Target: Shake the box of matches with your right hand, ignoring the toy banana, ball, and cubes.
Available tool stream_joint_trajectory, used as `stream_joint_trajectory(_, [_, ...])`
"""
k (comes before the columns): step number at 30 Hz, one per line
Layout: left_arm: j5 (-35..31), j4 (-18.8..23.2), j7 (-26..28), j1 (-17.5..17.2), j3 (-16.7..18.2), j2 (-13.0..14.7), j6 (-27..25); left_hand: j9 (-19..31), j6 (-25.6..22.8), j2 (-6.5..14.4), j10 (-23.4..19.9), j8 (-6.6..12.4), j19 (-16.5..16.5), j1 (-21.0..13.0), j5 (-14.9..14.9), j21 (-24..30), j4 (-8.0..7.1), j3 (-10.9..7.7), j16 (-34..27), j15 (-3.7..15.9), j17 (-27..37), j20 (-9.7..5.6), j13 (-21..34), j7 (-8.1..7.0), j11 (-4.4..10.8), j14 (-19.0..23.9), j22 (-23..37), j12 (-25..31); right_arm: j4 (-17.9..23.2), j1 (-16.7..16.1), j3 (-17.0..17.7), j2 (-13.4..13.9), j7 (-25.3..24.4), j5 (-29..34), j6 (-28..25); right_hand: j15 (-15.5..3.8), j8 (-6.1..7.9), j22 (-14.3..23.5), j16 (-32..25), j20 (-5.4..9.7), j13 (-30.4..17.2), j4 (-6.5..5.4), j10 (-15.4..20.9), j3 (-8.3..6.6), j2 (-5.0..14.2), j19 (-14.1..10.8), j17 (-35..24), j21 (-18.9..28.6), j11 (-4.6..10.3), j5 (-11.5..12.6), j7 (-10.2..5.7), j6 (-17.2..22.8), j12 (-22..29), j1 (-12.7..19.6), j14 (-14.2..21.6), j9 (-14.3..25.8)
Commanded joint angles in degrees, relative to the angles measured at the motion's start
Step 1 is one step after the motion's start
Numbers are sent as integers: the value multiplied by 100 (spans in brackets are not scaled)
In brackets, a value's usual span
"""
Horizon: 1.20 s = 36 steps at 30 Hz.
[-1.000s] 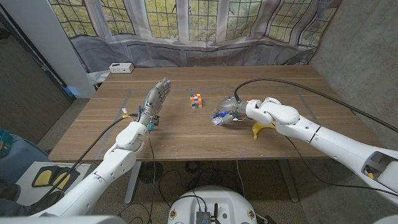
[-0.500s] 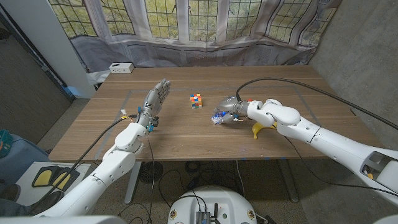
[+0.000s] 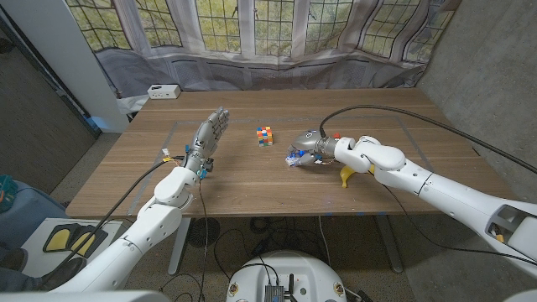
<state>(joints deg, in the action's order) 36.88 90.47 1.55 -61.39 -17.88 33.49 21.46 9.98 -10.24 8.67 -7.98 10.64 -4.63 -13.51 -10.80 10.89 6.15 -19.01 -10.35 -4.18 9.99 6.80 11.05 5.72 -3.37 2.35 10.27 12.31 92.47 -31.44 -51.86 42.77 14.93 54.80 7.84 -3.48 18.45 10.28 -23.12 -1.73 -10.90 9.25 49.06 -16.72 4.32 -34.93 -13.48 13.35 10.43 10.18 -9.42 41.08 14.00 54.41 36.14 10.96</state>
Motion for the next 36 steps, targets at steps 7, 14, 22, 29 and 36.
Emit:
stream_joint_trajectory(7, [-5,-25,-27,41,-24,-31,11,18,-51,-63,-22,9,-13,-8,11,35,6,-62,-24,1,22,59,19,-33,50,-17,19,-15,477,-177,276,175,-178,-75,-220,-379,17,10,-24,-4,-34,-32,279,56,29,-86,-39,19,214,30,-332,988,17,77,30,54])
stream_joint_trajectory(14, [6,-59,-48,63,-36,-52,22,19,-55,-69,-18,9,-15,-1,15,37,2,-68,-25,9,22,58,19,-38,56,-16,19,-16,662,-256,401,232,-186,-120,-279,-372,2,10,-17,-11,-31,-43,261,72,31,-81,-45,12,215,25,-332,976,-6,70,5,53])
stream_joint_trajectory(22, [12,-105,-82,90,-43,-71,55,19,-56,-75,-23,7,-21,5,19,38,-1,-75,-26,6,22,64,20,-36,58,-17,20,-15,828,-340,533,270,-207,-188,-331,-361,-13,11,-13,-19,-30,-59,261,89,38,-83,-49,8,216,21,-332,970,-24,57,-7,53])
stream_joint_trajectory(29, [9,-98,-88,106,-46,-57,33,19,-55,-79,-20,6,-22,11,21,41,-4,-81,-26,3,22,66,20,-27,51,-19,20,-16,996,-435,657,306,-263,-249,-396,-359,-22,11,-10,-23,-29,-70,255,99,46,-86,-49,5,216,20,-332,971,-40,48,-7,52])
stream_joint_trajectory(36, [7,-61,-97,106,-42,-26,9,19,-58,-84,-19,6,-28,17,23,41,-7,-88,-27,3,22,67,20,-39,53,-19,21,-17,1182,-532,754,362,-253,-302,-429,-372,-26,12,-14,-20,-29,-73,270,102,61,-88,-48,2,214,19,-330,985,-49,54,12,53])
